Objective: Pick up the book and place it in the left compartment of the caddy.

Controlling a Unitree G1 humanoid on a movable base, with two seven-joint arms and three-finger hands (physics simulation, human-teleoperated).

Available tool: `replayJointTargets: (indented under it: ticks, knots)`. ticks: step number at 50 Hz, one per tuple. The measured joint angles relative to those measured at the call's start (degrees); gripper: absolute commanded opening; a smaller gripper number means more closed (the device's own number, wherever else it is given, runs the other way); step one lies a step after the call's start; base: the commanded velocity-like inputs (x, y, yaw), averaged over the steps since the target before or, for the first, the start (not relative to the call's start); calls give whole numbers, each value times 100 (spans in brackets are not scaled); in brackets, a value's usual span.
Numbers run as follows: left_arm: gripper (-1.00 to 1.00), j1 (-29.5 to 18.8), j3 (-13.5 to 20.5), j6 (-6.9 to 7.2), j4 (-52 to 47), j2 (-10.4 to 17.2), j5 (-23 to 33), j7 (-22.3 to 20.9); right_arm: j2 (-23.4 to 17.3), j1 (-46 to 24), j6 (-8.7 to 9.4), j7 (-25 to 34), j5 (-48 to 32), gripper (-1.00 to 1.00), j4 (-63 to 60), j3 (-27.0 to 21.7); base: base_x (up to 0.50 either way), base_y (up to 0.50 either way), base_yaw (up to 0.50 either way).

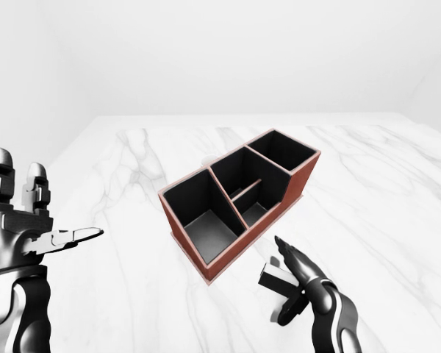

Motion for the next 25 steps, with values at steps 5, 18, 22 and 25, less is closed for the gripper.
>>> replayJointTargets:
  ticks: [5, 18, 22, 25]
  knots:
    - [100, -3, 7, 0, -3, 0, -7, 1, -24, -12, 0, 0, 11, 100, 108, 15, 0, 0, 0]
    - [100, -13, 20, 0, 10, 7, -22, 14, -43, -4, 0, 0, -38, -100, 182, 74, 0, 0, 0]
    - [100, -15, 19, 0, 14, 8, -25, 21, -31, 14, 0, -1, -65, -100, 139, 95, 0, 0, 0]
    - [100, -14, 19, 0, 5, 8, -28, 26, -20, 32, 0, 1, -121, -100, 111, 120, 0, 0, 0]
